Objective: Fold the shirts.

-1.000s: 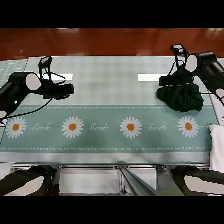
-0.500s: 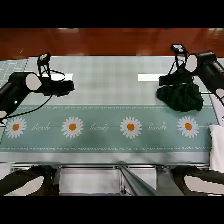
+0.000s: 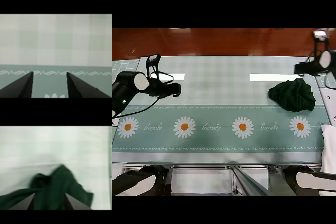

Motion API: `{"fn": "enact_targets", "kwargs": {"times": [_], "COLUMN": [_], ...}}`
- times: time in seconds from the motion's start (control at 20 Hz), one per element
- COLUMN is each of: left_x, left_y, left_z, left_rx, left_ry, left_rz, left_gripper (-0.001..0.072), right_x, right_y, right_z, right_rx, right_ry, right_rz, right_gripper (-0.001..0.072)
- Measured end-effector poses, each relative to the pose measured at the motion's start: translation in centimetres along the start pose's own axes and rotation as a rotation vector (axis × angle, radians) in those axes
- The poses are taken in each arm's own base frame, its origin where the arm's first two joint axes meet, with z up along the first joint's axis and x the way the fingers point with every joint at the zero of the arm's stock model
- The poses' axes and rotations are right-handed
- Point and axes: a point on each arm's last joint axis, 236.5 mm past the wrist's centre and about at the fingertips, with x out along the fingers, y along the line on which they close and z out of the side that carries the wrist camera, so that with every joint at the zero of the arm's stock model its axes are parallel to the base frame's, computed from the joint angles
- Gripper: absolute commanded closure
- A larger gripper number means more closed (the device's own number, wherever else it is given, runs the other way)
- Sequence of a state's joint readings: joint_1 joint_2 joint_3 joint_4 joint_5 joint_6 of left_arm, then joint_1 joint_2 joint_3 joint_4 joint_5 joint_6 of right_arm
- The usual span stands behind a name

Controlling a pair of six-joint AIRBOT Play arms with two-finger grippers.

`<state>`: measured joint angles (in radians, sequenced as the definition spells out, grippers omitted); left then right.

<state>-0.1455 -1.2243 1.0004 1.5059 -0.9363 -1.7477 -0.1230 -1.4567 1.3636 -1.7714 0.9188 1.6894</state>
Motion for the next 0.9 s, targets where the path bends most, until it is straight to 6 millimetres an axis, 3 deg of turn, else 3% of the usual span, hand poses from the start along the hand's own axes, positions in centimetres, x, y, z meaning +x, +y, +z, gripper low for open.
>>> {"fn": "enact_targets", "kwargs": {"times": [0.2, 0.4, 0.45, 0.5, 0.6, 0.7, 0.75, 0.9], "left_x": [1.0, 1.6, 1.7, 1.8, 1.7, 0.9, 0.3, -3.0], "left_y": [1.0, 0.8, 0.7, 0.6, 1.0, 2.5, 3.4, 6.2], "left_z": [-3.0, -3.5, -3.4, -3.5, -3.4, -2.8, -2.4, -0.6], "left_rx": [-0.001, -0.019, -0.024, -0.030, -0.040, -0.069, -0.089, -0.159], "left_ry": [0.089, 0.088, 0.080, 0.084, 0.082, 0.071, 0.060, -0.023], "left_rz": [0.031, 0.029, 0.024, 0.022, 0.025, 0.049, 0.059, 0.085], "left_gripper": [0.0198, 0.0198, 0.0198, 0.0198, 0.0198, 0.0198, 0.0199, 0.0199], "right_x": [3.6, 7.0, 7.7, 8.3, 8.5, 7.4, 6.1, -0.7], "right_y": [-3.9, -3.5, -3.0, -2.4, -1.5, -0.8, -0.7, -1.7], "right_z": [-3.6, -7.5, -8.4, -9.0, -9.5, -8.6, -7.1, 1.3], "right_rx": [0.149, 0.159, 0.158, 0.155, 0.142, 0.124, 0.115, 0.097], "right_ry": [0.134, 0.276, 0.307, 0.331, 0.359, 0.363, 0.336, 0.100], "right_rz": [0.091, 0.143, 0.156, 0.169, 0.184, 0.204, 0.213, 0.212], "right_gripper": [0.0298, 0.0328, 0.0460, 0.0678, 0.0681, 0.0682, 0.0682, 0.0682]}}
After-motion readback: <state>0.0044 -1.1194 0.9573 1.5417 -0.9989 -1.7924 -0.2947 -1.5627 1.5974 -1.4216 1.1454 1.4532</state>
